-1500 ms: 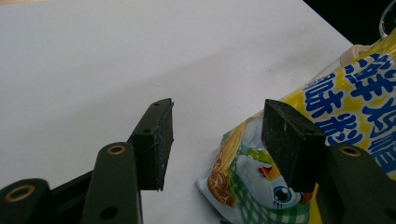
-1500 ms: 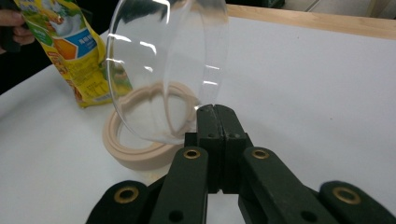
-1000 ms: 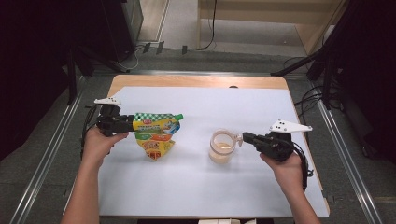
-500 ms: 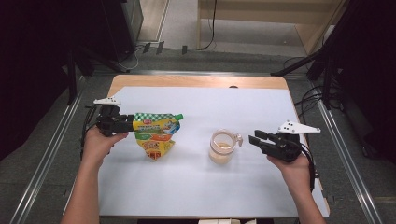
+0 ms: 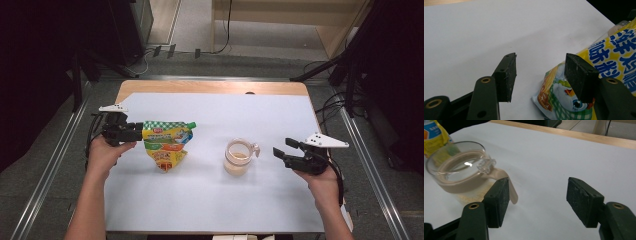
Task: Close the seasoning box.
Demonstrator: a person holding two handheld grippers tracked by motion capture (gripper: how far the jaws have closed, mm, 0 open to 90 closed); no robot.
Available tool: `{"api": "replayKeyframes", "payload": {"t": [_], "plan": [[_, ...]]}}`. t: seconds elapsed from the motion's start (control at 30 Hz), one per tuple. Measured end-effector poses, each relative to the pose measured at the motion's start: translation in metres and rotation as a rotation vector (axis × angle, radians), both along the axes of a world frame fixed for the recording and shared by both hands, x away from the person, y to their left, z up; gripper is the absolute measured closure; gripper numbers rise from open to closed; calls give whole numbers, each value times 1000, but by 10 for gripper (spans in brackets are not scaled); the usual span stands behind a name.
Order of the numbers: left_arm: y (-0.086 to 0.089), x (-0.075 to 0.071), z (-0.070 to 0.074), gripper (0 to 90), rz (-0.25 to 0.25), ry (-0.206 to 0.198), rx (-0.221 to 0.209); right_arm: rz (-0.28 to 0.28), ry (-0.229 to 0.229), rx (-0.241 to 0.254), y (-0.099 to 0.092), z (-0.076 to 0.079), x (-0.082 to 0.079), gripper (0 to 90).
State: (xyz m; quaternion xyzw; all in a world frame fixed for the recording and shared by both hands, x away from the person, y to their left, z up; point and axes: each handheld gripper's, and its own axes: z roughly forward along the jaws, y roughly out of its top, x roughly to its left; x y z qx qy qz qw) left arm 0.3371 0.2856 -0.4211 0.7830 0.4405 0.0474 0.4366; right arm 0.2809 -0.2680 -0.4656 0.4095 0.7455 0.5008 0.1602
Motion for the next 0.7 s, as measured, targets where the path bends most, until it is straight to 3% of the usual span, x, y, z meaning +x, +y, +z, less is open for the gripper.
{"api": "replayKeyframes", "payload": {"t": [0.7], "plan": [[-2,0,-2,429,-8,7,1,-92,51,-22,-20,-19,12,294]]}}
